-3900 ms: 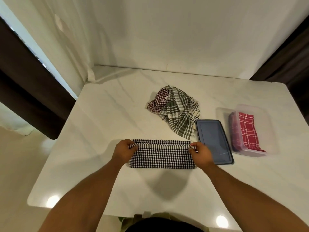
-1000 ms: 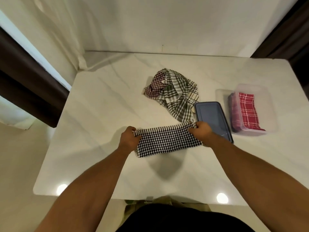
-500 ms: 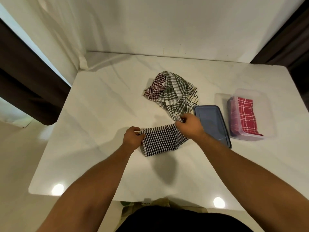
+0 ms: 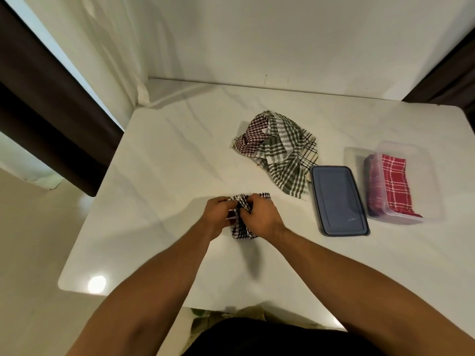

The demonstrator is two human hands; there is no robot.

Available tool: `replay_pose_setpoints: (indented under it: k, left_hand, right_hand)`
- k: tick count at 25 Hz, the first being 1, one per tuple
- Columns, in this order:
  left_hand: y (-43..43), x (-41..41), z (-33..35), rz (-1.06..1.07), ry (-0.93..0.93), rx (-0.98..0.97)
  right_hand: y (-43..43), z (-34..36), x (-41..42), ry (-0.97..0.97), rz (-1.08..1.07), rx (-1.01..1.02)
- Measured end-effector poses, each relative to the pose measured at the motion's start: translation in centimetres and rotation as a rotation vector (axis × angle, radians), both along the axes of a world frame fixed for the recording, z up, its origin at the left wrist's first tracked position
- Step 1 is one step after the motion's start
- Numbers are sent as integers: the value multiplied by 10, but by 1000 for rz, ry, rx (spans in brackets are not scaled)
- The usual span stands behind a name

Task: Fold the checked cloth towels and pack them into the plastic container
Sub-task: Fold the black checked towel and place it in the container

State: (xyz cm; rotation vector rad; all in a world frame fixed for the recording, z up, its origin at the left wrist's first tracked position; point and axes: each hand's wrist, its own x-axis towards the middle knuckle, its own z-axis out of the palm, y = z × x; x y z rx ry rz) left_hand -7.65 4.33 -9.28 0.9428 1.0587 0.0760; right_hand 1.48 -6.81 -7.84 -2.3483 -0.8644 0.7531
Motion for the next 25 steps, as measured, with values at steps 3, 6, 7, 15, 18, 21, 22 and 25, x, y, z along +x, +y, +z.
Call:
replay_pose_setpoints:
  k: [3,6,7,15,18,21,22,25]
  left_hand:
    - [-5,2,3,-18,-33,-50]
    - [-7,6,7,18,-60,-134]
    - [-7,7,9,30,-59,-138]
    - [1,13,22,27,-80,-31]
    - [3,22,30,60,-170,-169]
    - [-1,33,42,26,-269,-285]
    - [-3,37,45,11,-292,-308]
    - [-3,42,45,-57,-279,-314]
  right_hand:
    - [-3,1,-1,-46,-3,52]
    - [-8,5,-5,-87,119,63]
    - [-11,4,-5,-110,169,49]
    - [-62,-6,24,-61,-325,247]
    - [-71,-11,35,430,-695,136]
    - [-69,-2,30,1122,-804,329]
    - [-68,3,31,1234,-808,402]
    - [-62,11,45,1258,-853,578]
